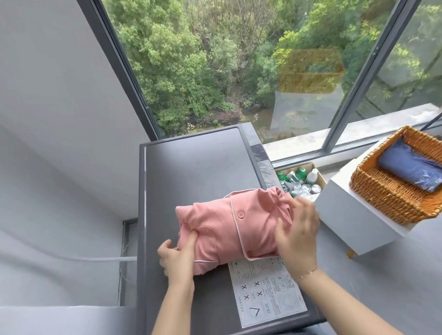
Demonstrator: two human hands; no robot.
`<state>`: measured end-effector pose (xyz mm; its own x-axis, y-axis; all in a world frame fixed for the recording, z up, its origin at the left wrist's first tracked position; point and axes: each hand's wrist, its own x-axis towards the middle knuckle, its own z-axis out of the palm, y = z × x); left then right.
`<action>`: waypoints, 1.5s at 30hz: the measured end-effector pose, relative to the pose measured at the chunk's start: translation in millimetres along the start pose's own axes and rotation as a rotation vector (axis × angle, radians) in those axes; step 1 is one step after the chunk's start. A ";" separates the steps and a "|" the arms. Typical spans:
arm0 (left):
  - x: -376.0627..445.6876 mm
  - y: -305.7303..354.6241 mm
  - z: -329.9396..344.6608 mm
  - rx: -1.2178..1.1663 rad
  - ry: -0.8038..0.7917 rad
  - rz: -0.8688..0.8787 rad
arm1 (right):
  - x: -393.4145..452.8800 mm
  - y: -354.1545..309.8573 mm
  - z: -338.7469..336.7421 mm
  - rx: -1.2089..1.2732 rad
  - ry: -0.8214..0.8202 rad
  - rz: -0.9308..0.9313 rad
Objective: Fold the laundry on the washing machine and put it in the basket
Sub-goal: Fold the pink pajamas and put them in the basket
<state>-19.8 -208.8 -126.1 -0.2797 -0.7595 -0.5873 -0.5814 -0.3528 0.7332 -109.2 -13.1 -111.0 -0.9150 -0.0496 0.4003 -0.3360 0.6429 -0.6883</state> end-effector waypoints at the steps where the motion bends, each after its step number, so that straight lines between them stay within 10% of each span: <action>1: 3.7 -0.2 -0.5 -0.042 -0.062 -0.040 | -7.6 -5.3 -0.7 -0.006 -0.051 -0.138; 5: 8.4 10.2 -3.3 -0.134 -0.336 -0.122 | -29.0 -5.1 15.3 -0.111 -0.434 -0.207; 11: 1.5 31.0 -11.9 -0.228 -0.528 -0.093 | 17.4 -20.9 9.6 0.212 -0.608 0.340; 15: -25.1 87.7 -33.3 -0.143 -0.480 0.273 | 44.8 -47.0 11.9 0.774 -0.642 0.741; 25: -84.0 124.3 -19.6 0.589 -0.032 1.307 | 65.4 -69.9 42.1 1.283 -0.939 0.964; 30: -52.9 36.0 32.5 0.740 -0.339 1.052 | 30.9 -1.7 35.1 1.133 -0.789 1.269; 37: -51.2 24.9 37.7 0.863 -0.143 1.071 | -0.3 30.8 14.5 1.185 -0.634 1.358; 45: -86.8 30.3 48.8 0.563 -0.804 0.770 | 11.4 43.5 -0.4 1.181 -0.457 1.158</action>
<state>-50.4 -126.9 -69.7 -0.9647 -0.0450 -0.2594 -0.2497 0.4688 0.8473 -134.2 14.7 -136.2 -0.6950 -0.3331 -0.6371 0.7183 -0.3601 -0.5953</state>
